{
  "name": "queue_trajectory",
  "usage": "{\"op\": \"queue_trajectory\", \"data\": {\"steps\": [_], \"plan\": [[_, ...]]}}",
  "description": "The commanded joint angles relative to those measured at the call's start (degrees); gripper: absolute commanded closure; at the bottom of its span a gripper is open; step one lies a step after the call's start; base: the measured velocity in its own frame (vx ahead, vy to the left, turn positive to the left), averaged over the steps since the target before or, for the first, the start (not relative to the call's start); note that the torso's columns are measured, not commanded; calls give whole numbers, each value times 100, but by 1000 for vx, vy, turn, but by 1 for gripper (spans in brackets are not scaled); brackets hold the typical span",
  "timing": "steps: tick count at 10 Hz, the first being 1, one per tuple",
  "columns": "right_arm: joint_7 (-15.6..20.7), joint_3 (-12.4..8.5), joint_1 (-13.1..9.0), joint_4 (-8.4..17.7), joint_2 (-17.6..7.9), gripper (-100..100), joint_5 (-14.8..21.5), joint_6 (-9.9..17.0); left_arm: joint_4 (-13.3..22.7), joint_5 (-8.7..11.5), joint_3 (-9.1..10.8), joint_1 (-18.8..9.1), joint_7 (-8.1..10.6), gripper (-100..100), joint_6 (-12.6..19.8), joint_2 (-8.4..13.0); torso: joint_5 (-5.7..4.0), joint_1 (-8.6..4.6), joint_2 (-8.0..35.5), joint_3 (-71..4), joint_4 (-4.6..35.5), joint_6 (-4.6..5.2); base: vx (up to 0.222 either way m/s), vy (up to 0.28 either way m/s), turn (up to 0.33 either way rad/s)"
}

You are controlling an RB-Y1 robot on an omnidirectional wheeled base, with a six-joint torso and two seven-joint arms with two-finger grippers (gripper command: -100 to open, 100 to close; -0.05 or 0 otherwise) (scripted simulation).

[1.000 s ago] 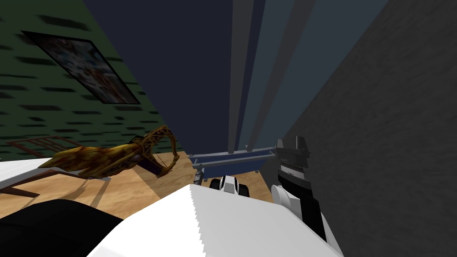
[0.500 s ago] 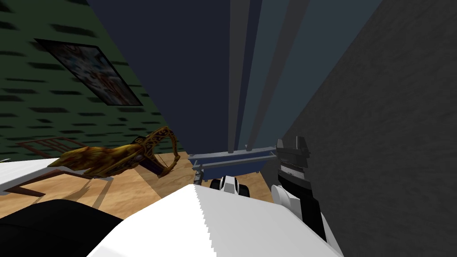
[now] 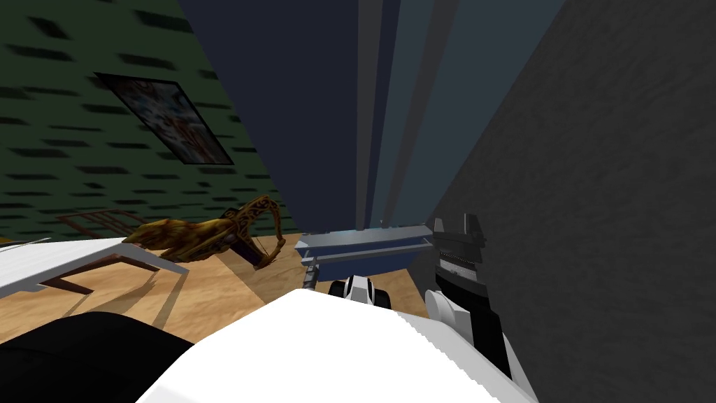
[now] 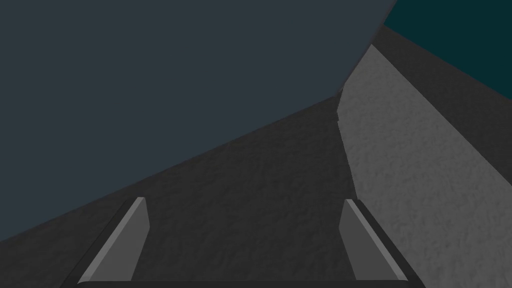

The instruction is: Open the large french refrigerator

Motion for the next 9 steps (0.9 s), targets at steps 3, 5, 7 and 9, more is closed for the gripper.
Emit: {"op": "queue_trajectory", "data": {"steps": [3, 5, 7, 9], "plan": [[0, 1, -1, 0, 1, 0, 0, 0, -130, -48, -56, 215, 40, 100, 38, -11, 8, -16, 51, 33, -3, -2, -172, -46, 10], [0, 1, -2, 0, 1, 0, 0, 0, -135, -51, -62, 192, 46, 100, -41, -13, 14, 4, 38, 29, -8, -5, -159, -44, 14], [0, 0, -1, 0, 0, 0, 0, 0, -176, -84, -99, 334, 61, 100, -52, -28, 2, 2, 17, 7, -4, -7, -161, -43, 10], [0, 1, -2, 0, 1, 0, 0, 0, -228, -112, -131, 456, 79, 100, -61, -35, 12, -1, 44, 32, -7, -6, -205, -58, 16]]}}
